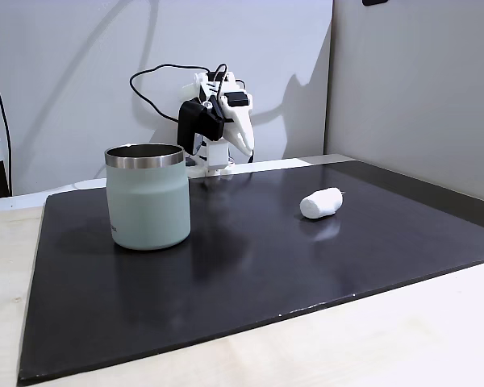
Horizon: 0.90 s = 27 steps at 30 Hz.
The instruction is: Grasp a gauze and put it in the cup.
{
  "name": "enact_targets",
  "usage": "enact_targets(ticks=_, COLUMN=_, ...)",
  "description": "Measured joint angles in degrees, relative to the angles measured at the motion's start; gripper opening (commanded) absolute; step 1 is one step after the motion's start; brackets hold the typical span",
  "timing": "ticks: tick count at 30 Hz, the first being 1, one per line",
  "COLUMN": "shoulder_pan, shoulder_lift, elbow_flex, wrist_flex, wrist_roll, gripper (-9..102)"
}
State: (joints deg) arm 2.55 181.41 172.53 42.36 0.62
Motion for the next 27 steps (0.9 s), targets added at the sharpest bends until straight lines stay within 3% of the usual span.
enact_targets(ticks=16, shoulder_pan=0.00, shoulder_lift=0.00, elbow_flex=0.00, wrist_flex=0.00, wrist_roll=0.26, gripper=0)
enact_targets(ticks=27, shoulder_pan=0.00, shoulder_lift=0.00, elbow_flex=-0.97, wrist_flex=4.57, wrist_roll=-0.70, gripper=0)
